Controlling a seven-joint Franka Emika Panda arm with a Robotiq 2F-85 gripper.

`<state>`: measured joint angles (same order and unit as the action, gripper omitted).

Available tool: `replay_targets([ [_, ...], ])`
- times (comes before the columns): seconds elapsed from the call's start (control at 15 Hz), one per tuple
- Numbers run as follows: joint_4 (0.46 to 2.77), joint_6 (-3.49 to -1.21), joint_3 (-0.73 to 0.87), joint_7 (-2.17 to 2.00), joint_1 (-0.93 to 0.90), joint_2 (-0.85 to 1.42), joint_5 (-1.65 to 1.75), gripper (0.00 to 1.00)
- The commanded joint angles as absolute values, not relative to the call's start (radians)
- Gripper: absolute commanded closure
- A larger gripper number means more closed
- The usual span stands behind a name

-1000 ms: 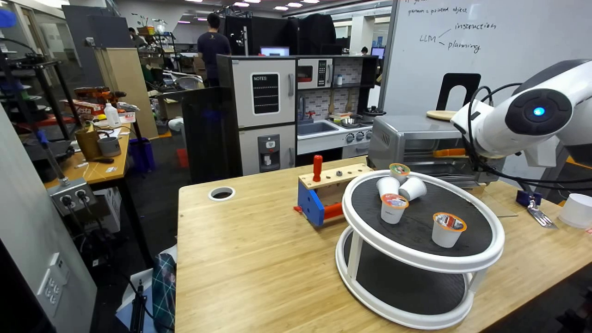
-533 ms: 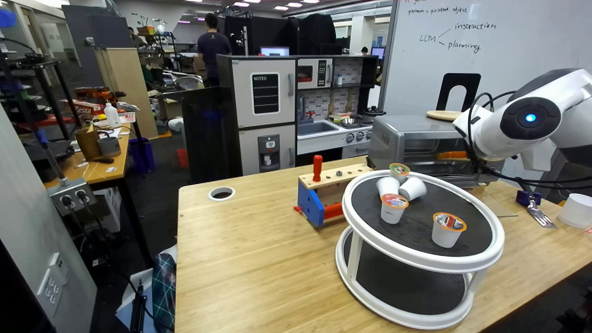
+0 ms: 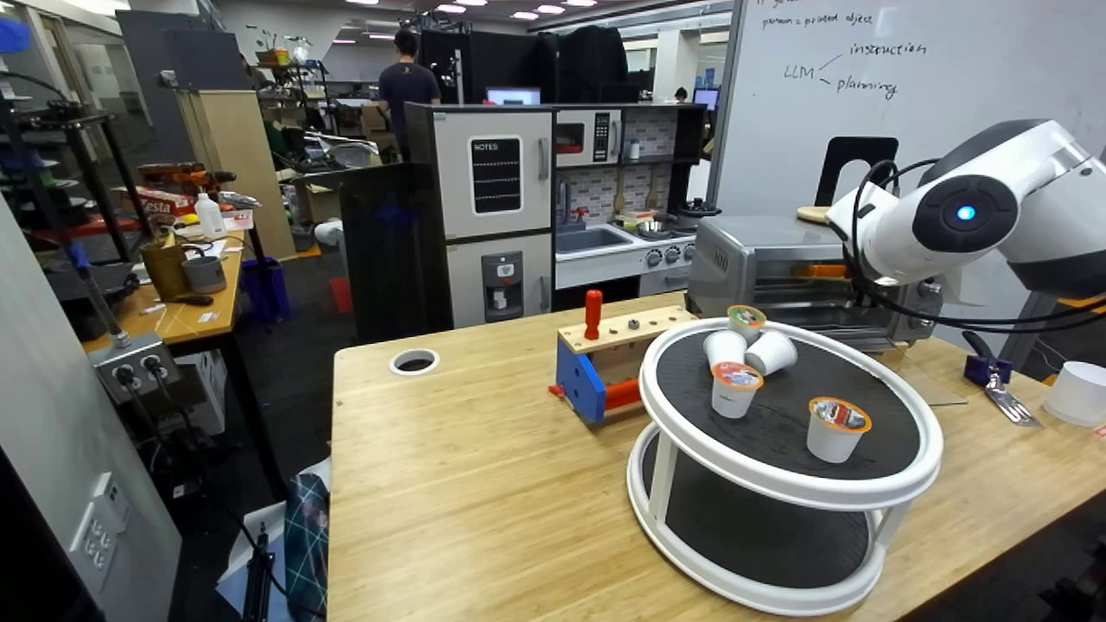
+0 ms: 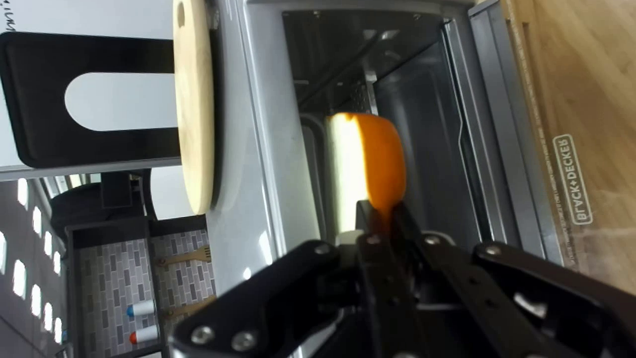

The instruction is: Remove the slice of bread from the top of the oven and place it inside the oven

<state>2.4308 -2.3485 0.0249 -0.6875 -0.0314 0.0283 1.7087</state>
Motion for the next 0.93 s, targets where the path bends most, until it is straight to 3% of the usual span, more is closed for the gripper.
replay_targets([
  [0.0, 2.392, -2.385, 0.017, -0.703, -0.014, 0.071, 1.734, 0.98],
  [0.87, 2.379, -2.386, 0.003, -0.725, -0.011, 0.137, 1.719, 0.98],
])
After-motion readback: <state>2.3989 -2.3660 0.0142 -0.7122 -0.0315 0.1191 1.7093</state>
